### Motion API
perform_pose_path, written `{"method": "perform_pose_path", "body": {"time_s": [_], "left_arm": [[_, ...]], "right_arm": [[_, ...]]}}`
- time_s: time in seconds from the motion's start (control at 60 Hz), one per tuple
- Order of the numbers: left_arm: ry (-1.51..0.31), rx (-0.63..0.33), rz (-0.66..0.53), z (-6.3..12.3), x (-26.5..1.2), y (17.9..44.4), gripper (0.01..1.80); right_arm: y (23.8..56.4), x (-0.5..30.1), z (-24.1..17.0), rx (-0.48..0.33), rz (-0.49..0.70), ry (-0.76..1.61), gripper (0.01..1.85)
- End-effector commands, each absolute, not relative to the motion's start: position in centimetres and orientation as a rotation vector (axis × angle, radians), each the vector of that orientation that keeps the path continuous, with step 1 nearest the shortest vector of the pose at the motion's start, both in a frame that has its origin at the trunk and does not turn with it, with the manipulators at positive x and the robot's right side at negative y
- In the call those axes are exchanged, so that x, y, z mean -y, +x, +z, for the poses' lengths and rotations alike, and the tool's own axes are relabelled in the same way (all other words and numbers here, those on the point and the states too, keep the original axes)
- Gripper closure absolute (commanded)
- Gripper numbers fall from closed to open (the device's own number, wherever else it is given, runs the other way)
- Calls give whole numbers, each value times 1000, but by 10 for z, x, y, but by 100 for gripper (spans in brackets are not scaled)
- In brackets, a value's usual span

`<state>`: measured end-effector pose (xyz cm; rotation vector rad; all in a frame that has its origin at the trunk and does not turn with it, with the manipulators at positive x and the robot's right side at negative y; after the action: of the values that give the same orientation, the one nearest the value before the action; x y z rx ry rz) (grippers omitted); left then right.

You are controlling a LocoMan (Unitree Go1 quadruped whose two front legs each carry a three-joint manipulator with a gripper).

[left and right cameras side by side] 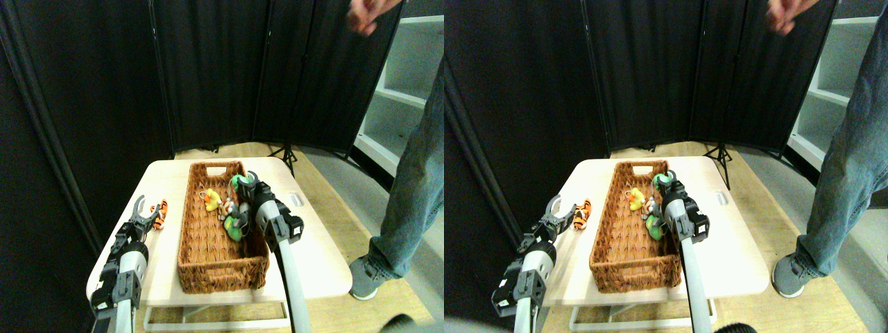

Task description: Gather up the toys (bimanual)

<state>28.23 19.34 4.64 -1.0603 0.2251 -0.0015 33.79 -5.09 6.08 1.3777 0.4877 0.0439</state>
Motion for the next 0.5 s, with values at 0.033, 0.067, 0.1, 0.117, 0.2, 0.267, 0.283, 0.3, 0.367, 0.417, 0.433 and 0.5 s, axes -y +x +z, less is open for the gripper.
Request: {"method": "perform_pose_path", "body": {"time_s": [0.033,0.067,0.1,0.117,0.2,0.267,0.283,0.3,0.367,0.417,0.433,0.5], "left_arm": [[-1046,-184,-53,54,-191,285,152],[-1049,-185,-55,54,-190,286,152],[-1048,-186,-56,54,-191,286,151],[-1047,-186,-54,54,-190,287,151],[-1042,-188,-49,53,-190,288,151],[-1017,-196,-61,52,-189,290,151],[-1017,-196,-61,52,-189,290,151],[-1014,-197,-60,52,-189,290,151],[-1025,-203,-58,52,-188,291,151],[-1033,-203,-51,52,-188,291,150],[-1038,-204,-51,52,-188,292,150],[-1045,-203,-54,52,-188,294,150]], "right_arm": [[344,48,63,-469,76,1298,144],[345,48,63,-477,88,1271,134],[345,48,63,-477,100,1234,126],[346,47,63,-486,101,1235,114],[346,45,63,-523,81,1287,88],[347,43,62,-533,48,1355,81],[347,43,62,-533,48,1355,81],[347,43,62,-531,52,1355,83],[348,43,62,-528,42,1367,82],[348,45,64,-516,37,1371,80],[348,46,65,-509,38,1363,80],[349,53,70,-488,40,1355,79]]}}
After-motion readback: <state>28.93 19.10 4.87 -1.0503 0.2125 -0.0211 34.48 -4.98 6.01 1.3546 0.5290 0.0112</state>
